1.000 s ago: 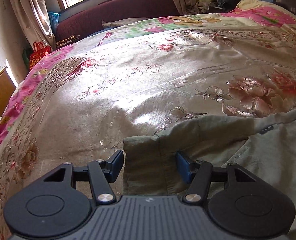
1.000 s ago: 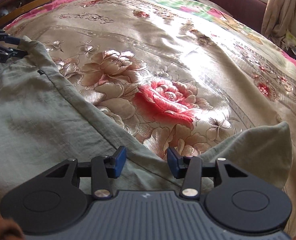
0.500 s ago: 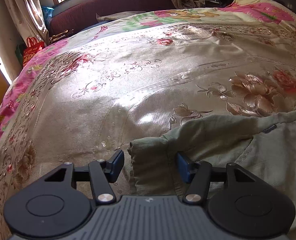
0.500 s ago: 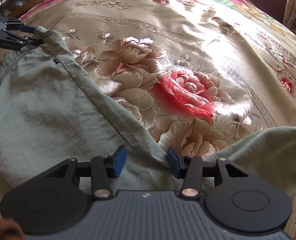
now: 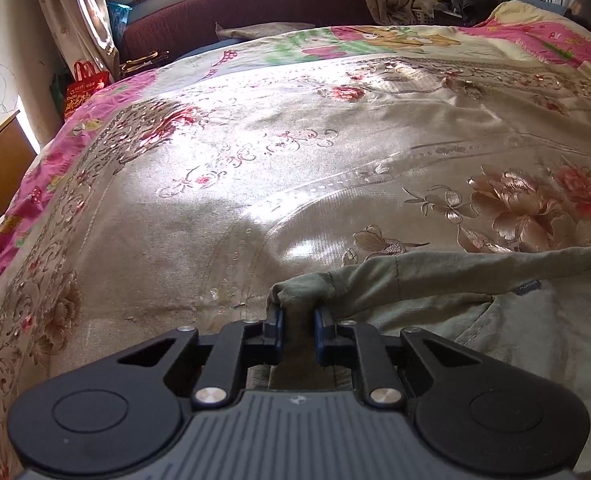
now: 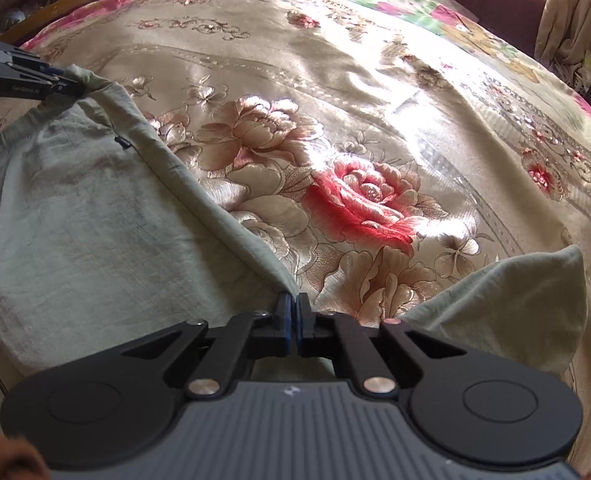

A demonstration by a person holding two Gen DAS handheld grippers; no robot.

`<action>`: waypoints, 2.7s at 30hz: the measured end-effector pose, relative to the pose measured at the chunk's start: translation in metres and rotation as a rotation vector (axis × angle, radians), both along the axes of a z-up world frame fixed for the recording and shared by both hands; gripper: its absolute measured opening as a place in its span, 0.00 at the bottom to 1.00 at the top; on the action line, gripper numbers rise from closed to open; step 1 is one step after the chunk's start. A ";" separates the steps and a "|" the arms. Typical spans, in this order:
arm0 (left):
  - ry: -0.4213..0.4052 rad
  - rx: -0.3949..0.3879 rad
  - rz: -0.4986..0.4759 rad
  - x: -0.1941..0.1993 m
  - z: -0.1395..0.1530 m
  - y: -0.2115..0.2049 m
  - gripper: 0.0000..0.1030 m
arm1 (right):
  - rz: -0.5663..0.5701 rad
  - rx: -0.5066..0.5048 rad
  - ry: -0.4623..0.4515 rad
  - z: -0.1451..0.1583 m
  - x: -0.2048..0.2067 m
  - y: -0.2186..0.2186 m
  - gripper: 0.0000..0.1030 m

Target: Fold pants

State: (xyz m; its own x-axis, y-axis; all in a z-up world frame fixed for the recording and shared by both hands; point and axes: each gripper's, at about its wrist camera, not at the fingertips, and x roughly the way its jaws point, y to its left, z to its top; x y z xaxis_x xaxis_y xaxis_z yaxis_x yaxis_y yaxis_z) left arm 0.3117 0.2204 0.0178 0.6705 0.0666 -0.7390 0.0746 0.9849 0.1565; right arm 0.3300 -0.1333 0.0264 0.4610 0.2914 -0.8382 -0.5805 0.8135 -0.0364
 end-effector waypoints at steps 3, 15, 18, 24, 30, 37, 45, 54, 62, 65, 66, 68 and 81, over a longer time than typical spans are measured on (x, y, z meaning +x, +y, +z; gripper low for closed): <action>-0.048 -0.040 0.003 -0.027 0.022 0.008 0.23 | -0.002 0.050 -0.046 0.025 -0.018 -0.005 0.02; -0.162 -0.209 0.085 -0.224 0.059 0.036 0.22 | 0.069 0.187 -0.100 0.080 -0.194 -0.022 0.02; -0.096 -0.219 0.138 -0.258 0.029 0.041 0.22 | 0.059 0.199 0.026 0.048 -0.228 -0.016 0.02; -0.089 -0.229 0.121 -0.263 0.007 0.026 0.23 | 0.086 0.032 0.028 0.009 -0.262 0.008 0.03; -0.192 0.007 0.000 -0.230 0.016 -0.010 0.40 | 0.114 0.054 -0.149 0.031 -0.247 0.040 0.30; -0.137 0.076 -0.070 -0.222 0.000 -0.020 0.43 | 0.244 0.043 -0.314 0.014 -0.214 0.132 0.48; -0.185 0.239 -0.163 -0.233 -0.009 -0.036 0.53 | 0.120 0.178 -0.236 0.023 -0.158 0.153 0.08; -0.269 0.398 -0.224 -0.197 -0.023 -0.069 0.56 | 0.055 0.358 -0.089 0.061 -0.143 0.120 0.07; -0.256 0.421 -0.127 -0.174 -0.022 -0.062 0.26 | 0.049 0.389 -0.036 0.064 -0.144 0.118 0.07; -0.296 0.427 -0.096 -0.187 0.002 -0.042 0.26 | 0.090 0.387 -0.043 0.072 -0.153 0.118 0.07; -0.308 0.440 -0.092 -0.193 0.011 -0.038 0.26 | 0.114 0.384 -0.057 0.077 -0.159 0.120 0.04; -0.340 0.469 -0.093 -0.210 0.027 -0.028 0.26 | 0.163 0.382 -0.087 0.087 -0.172 0.124 0.04; -0.149 0.623 -0.120 -0.298 -0.044 -0.019 0.26 | 0.347 0.333 0.176 0.023 -0.257 0.175 0.00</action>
